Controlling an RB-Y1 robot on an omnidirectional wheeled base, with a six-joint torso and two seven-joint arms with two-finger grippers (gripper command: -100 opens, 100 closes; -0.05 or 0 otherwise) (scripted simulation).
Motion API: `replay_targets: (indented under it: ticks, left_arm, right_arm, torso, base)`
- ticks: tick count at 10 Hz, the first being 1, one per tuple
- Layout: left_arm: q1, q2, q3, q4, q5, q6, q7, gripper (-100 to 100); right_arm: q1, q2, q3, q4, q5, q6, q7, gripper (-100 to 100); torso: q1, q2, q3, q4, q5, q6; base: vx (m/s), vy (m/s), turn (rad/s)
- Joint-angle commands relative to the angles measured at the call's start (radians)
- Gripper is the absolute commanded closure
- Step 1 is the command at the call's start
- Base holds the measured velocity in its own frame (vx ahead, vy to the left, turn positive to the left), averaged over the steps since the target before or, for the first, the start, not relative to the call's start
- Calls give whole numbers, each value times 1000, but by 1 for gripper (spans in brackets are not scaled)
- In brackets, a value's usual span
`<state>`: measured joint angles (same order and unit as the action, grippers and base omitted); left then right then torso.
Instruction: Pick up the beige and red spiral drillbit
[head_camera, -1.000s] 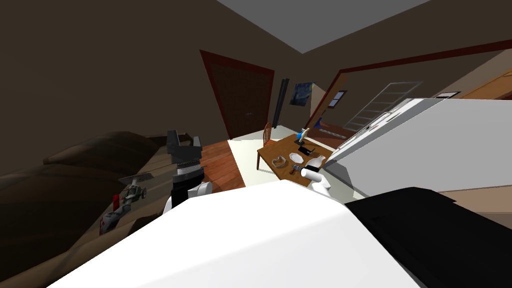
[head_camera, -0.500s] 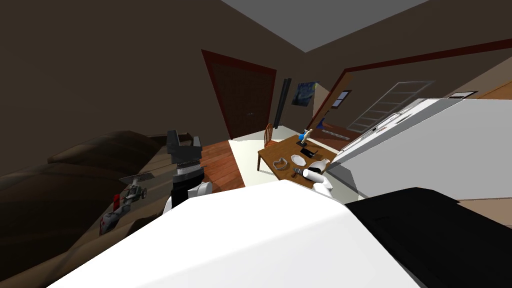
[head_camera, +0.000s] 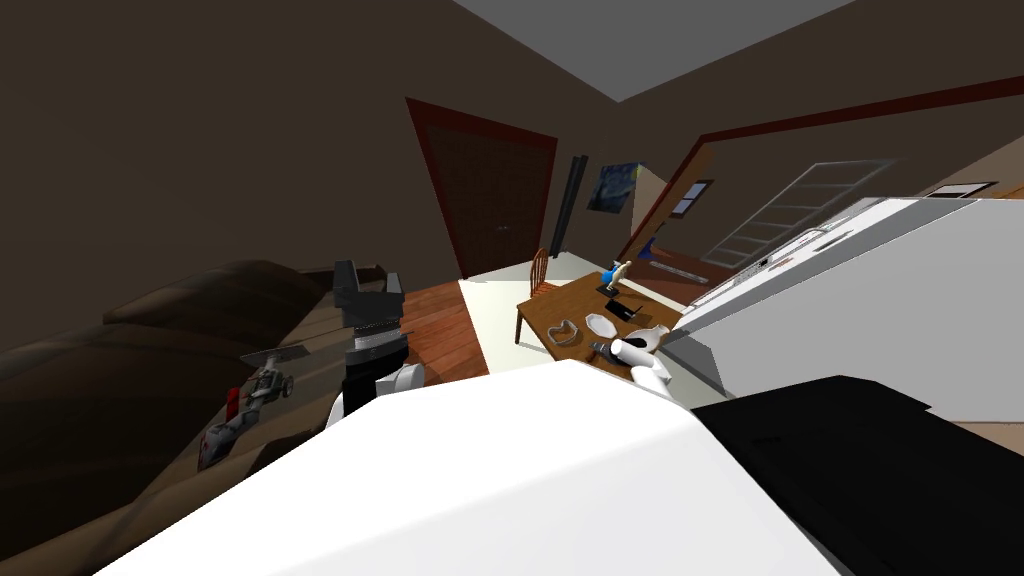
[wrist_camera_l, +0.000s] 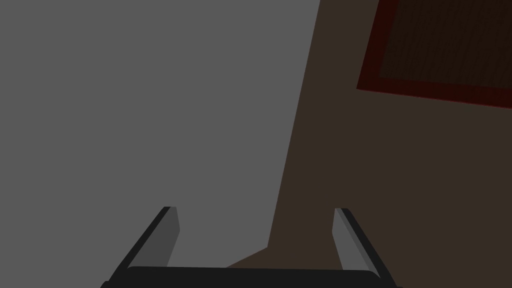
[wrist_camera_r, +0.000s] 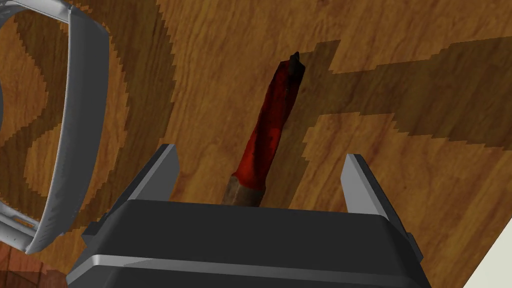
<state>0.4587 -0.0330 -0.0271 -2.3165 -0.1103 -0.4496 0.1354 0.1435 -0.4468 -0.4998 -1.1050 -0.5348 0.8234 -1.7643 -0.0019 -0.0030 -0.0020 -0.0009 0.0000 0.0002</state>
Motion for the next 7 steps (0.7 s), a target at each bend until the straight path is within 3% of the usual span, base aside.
replay_targets:
  ticks: [1,2,5,7]
  left_arm:
    - [0,0,0,0,0,0,0,0]
    - [0,0,0,0,0,0,0,0]
    - [0,0,0,0,0,0,0,0]
    - [0,0,0,0,0,0,0,0]
  right_arm:
    - [-6,-8,-18,33,-9,50,-48,-100]
    - [-6,-8,-18,33,-9,52,-48,-100]
    - [-26,-38,-55,114,-36,148,-136,-100]
    - [-34,-52,-70,146,-47,187,-173,-100]
  torso:
    - [0,0,0,0,0,0]
    - [0,0,0,0,0,0]
    - [1,-1,0,0,0,0]
    - [-1,-1,-1,0,0,0]
  base:
    - [49,-21,68]
    - [52,-18,22]
    - [62,-21,57]
    - [59,-33,38]
